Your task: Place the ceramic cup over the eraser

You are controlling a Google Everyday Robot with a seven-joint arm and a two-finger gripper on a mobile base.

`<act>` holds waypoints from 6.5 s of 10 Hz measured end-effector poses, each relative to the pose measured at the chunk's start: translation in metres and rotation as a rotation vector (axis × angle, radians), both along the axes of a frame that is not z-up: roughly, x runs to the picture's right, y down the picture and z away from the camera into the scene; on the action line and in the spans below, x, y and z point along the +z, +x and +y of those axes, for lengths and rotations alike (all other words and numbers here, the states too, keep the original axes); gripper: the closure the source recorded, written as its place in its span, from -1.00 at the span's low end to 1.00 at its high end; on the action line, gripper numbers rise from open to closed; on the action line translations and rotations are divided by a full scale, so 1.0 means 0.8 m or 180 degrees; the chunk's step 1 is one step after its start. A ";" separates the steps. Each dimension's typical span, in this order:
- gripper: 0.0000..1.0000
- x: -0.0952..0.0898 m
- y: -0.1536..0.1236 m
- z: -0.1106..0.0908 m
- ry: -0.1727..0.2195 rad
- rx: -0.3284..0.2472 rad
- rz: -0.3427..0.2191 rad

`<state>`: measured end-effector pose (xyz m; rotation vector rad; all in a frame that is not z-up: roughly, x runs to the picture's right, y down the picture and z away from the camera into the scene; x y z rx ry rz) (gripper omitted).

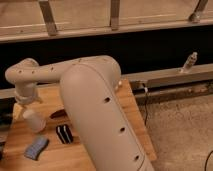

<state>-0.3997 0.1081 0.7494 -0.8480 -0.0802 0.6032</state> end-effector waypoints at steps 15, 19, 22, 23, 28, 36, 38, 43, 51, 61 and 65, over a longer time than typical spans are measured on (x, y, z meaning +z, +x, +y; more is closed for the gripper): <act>-0.60 0.040 -0.013 0.053 -0.0362 -0.0078 -0.0027; -0.60 0.040 -0.010 0.066 -0.0432 -0.0035 -0.0023; -0.60 0.044 -0.032 0.068 -0.0448 -0.0060 -0.0129; -0.60 0.045 -0.035 0.067 -0.0450 -0.0068 -0.0149; 0.04 0.049 -0.040 0.074 -0.0509 -0.0118 -0.0186; 1.00 0.028 -0.025 0.043 -0.0341 -0.0164 -0.0133; 1.00 0.021 -0.021 0.030 -0.0269 -0.0177 -0.0115; 1.00 0.005 0.029 0.002 -0.0090 -0.0061 0.0096; 1.00 -0.051 0.195 -0.060 0.0224 0.0462 0.0674; 1.00 -0.149 0.289 -0.076 0.0598 0.0874 0.0724; 1.00 -0.219 0.258 -0.036 0.0675 0.0819 0.0574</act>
